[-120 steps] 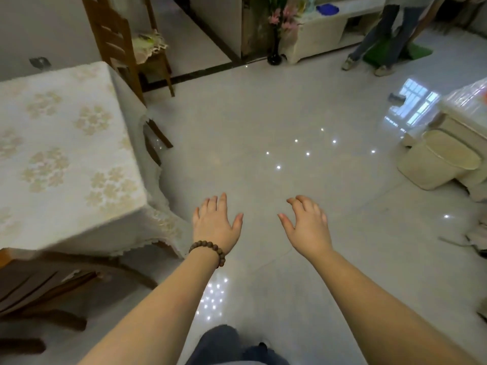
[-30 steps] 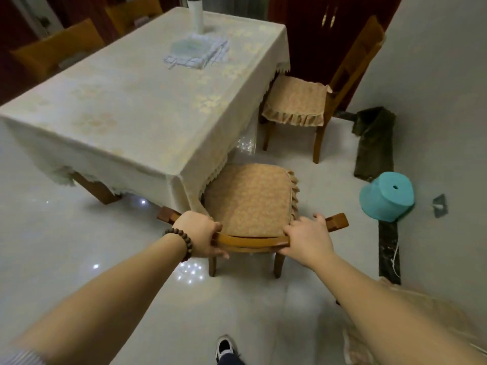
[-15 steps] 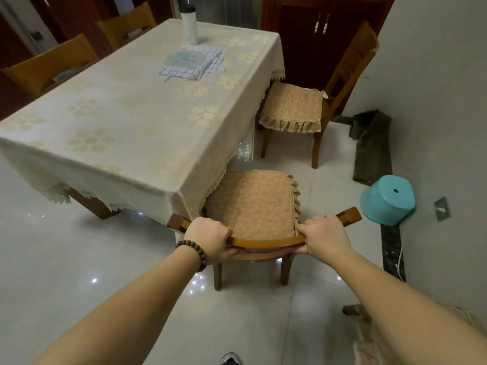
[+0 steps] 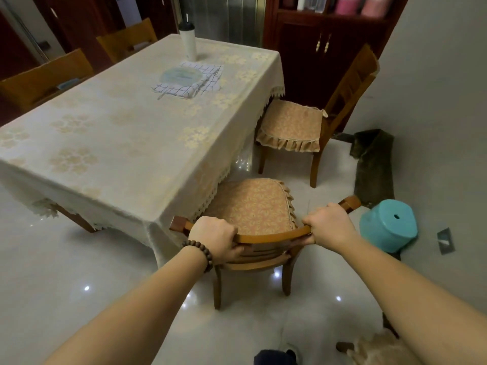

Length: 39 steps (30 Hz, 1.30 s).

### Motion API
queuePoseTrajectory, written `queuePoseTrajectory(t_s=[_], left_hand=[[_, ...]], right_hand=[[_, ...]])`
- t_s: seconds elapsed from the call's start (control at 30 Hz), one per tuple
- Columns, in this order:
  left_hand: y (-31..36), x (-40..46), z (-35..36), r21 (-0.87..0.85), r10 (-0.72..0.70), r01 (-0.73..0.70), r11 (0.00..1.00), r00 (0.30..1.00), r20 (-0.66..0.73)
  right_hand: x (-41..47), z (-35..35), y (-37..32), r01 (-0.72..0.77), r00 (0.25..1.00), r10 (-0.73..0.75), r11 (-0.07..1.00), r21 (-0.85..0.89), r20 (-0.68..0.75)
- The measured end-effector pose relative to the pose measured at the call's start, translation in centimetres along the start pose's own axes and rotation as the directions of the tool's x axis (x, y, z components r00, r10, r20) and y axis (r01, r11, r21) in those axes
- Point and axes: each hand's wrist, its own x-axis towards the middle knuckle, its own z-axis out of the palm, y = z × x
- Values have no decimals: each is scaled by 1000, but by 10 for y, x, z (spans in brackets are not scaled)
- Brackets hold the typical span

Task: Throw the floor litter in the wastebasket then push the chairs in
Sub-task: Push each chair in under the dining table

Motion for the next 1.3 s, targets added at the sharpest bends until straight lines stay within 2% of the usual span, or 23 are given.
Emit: queuePoseTrajectory(t_s=[0.17, 0.3, 0.47, 0.63, 0.93, 1.1, 1.3], left_hand=[[-13, 50, -28, 11, -69, 69, 998, 997, -37], [-35, 79, -46, 19, -122, 122, 992, 992, 7], [-65, 112, -64, 5, -141, 141, 990, 990, 7], [-95, 149, -76, -6, -133, 133, 991, 991, -26], [-100, 194, -101, -65, -262, 263, 963, 965, 32], [-84, 223, -113, -125, -442, 442, 888, 897, 34], [-17, 238, -133, -179, -650, 672, 719, 741, 171]], right_hand=[[52, -14, 54, 105, 994, -105, 993, -55, 2], [89, -23, 77, 176, 983, -179, 982, -75, -34], [136, -35, 103, 216, 976, -218, 975, -46, -29], [178, -51, 125, 219, 973, -224, 972, -88, -53], [241, -71, 178, 336, 939, -340, 939, -77, -46], [290, -77, 223, 496, 858, -503, 864, -91, -98], [314, -75, 263, 709, 694, -714, 700, -84, -94]])
